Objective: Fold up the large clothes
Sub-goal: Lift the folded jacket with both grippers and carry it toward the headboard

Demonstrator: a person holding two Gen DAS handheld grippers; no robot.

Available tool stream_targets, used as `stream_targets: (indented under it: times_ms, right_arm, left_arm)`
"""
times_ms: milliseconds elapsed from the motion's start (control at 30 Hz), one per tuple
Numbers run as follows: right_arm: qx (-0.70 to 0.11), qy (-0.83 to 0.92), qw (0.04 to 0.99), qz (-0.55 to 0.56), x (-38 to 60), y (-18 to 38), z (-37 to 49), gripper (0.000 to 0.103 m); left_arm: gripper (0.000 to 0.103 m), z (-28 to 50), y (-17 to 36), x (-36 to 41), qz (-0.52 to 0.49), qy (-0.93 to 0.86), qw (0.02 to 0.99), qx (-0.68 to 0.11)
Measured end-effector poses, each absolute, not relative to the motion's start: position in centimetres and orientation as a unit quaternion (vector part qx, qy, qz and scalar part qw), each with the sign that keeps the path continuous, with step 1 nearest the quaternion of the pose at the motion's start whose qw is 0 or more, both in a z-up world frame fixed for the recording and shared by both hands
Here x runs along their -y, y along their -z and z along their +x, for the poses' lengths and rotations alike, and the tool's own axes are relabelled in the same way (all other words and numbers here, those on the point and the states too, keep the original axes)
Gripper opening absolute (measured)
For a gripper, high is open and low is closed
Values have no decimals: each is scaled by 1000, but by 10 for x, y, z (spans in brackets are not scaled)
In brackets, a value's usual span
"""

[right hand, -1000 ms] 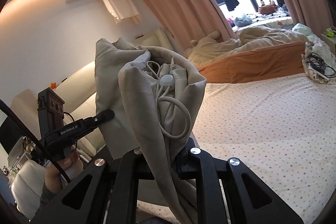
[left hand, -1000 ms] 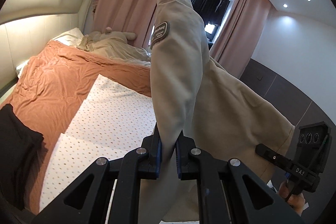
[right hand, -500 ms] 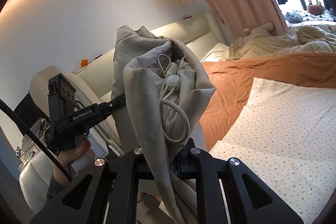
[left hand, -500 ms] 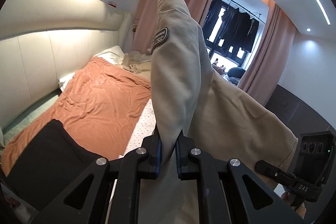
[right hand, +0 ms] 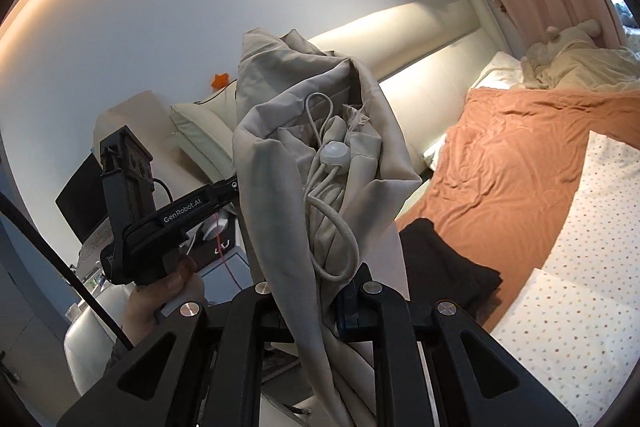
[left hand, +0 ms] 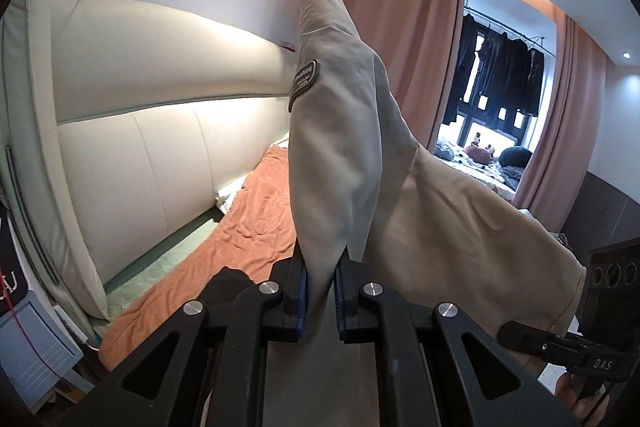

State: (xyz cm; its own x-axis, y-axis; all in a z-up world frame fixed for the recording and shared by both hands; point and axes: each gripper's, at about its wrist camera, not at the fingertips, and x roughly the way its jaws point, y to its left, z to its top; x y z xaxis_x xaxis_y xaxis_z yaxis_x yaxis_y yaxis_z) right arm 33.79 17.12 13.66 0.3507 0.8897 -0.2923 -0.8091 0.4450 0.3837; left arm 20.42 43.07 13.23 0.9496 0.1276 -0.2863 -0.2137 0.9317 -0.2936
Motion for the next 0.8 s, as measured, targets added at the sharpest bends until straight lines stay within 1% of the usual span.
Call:
stream_targets:
  times_ms: [200, 367, 500, 800]
  right_arm:
    - [-264, -561, 779, 90, -211, -118, 357, 9]
    - [-292, -579, 755, 98, -222, -99, 378, 9]
    - [-311, -576, 750, 94, -214, -78, 408, 9]
    - [-353, -533, 760, 113, -163, -43, 524, 9]
  left_arm:
    - [12, 184, -122, -465, -165, -138, 966, -141]
    - [12, 188, -113, -475, -153, -164, 961, -164]
    - [12, 211, -95, -484, -146, -170, 956, -190]
    - [12, 308, -50, -491, -148, -156, 946, -242]
